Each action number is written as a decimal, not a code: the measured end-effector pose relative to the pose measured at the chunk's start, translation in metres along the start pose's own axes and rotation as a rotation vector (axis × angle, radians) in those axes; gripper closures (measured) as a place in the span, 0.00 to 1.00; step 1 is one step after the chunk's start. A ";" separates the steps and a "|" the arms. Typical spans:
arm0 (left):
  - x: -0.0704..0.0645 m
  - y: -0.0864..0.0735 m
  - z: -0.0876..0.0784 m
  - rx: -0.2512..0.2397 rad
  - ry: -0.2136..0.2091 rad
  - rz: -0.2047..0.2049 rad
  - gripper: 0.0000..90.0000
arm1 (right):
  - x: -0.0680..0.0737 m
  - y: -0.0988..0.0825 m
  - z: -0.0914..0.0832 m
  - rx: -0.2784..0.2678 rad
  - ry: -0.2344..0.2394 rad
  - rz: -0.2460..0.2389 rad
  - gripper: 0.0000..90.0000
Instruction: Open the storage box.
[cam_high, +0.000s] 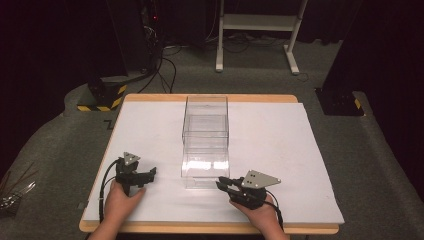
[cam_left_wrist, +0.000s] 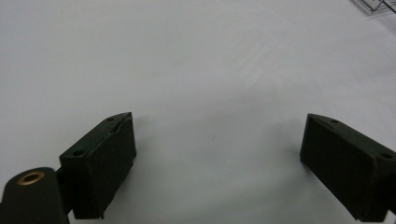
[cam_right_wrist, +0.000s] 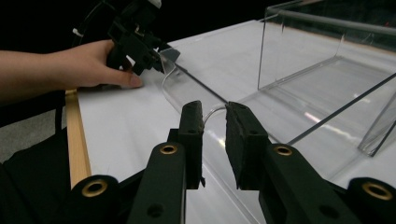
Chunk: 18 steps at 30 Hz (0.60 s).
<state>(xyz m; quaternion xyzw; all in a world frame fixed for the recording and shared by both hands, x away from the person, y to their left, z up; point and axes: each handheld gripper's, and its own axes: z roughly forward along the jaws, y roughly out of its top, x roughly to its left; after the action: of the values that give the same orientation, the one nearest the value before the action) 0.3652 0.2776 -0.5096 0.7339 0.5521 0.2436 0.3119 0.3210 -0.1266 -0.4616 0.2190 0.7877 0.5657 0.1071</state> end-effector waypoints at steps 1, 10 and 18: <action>0.000 0.000 0.000 0.000 0.000 0.000 0.12 | 0.000 0.001 -0.001 -0.010 -0.004 0.002 0.85; 0.000 0.000 0.000 0.001 0.000 0.000 0.12 | -0.005 0.006 -0.011 -0.067 -0.068 -0.003 0.82; 0.000 0.000 0.000 0.001 0.000 0.001 0.12 | -0.016 0.006 -0.020 -0.075 -0.152 0.016 0.80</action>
<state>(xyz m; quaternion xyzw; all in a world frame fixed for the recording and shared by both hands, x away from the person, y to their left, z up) 0.3653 0.2778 -0.5095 0.7344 0.5518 0.2435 0.3113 0.3277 -0.1497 -0.4505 0.2635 0.7539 0.5773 0.1701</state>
